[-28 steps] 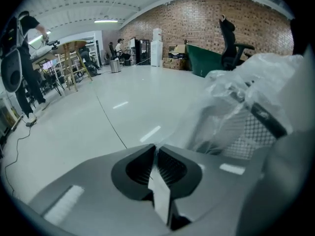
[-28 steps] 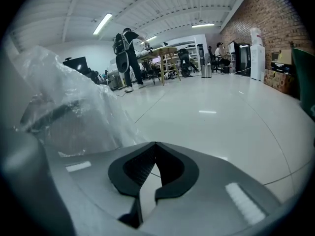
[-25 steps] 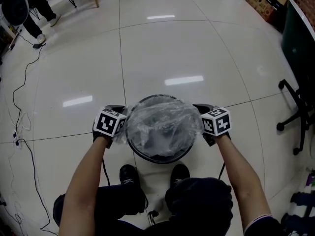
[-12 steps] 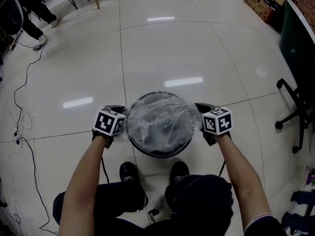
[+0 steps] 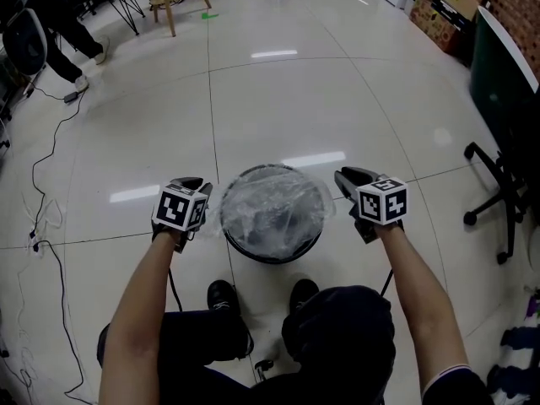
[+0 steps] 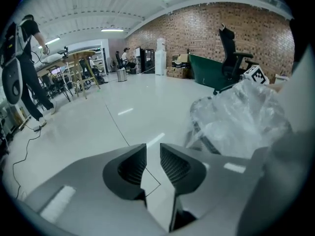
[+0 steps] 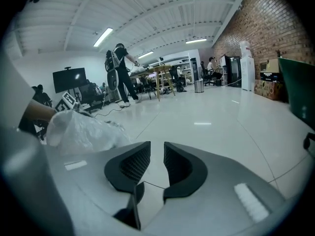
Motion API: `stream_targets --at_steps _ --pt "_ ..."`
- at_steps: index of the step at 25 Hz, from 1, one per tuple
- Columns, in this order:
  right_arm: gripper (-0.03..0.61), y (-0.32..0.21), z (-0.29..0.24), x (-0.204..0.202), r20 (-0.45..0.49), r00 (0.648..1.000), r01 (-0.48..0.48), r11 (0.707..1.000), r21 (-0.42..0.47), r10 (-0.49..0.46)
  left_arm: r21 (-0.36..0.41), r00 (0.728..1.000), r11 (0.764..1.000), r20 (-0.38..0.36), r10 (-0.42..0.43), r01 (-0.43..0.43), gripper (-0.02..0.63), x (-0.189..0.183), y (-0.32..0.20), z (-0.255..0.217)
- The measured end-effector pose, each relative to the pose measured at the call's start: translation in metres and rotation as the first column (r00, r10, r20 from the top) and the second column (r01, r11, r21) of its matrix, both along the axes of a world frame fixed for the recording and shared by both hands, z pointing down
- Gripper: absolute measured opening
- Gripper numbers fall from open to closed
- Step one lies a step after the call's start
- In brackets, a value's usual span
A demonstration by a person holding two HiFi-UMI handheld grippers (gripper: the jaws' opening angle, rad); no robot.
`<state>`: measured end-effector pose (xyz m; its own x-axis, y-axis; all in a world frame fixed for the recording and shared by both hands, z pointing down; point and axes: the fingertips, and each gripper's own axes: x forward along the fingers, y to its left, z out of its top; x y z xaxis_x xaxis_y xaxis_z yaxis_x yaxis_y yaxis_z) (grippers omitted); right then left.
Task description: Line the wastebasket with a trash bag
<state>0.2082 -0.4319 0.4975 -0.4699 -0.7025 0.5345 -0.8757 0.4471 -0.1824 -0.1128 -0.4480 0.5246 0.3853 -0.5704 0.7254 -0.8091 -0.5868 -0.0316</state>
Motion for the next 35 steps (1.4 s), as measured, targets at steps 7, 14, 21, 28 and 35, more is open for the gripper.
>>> stream_targets --at_steps 7,14,21,28,35 --pt "0.072 -0.003 -0.068 -0.03 0.025 0.997 0.071 0.993 0.095 -0.074 0.057 0.995 0.997 -0.086 0.052 -0.047 0.084 0.022 0.021 -0.054" --pt "0.074 0.015 -0.075 -0.067 -0.008 0.987 0.159 0.985 0.072 -0.159 0.034 0.975 0.984 -0.132 0.178 -0.175 0.084 0.062 0.059 -0.07" --pt "0.074 0.047 -0.061 -0.074 -0.012 0.982 0.19 0.981 0.038 -0.19 -0.005 0.969 0.974 -0.096 0.227 -0.228 0.077 0.084 0.08 -0.055" --pt "0.071 0.074 -0.054 -0.069 -0.005 0.978 0.209 0.978 0.015 -0.209 0.002 0.961 0.964 -0.084 0.263 -0.264 0.011 0.087 0.102 -0.06" --pt "0.061 0.105 -0.043 -0.075 -0.007 0.971 0.237 0.971 -0.028 -0.237 0.004 0.936 0.942 -0.114 0.333 -0.334 0.011 0.099 0.139 -0.069"
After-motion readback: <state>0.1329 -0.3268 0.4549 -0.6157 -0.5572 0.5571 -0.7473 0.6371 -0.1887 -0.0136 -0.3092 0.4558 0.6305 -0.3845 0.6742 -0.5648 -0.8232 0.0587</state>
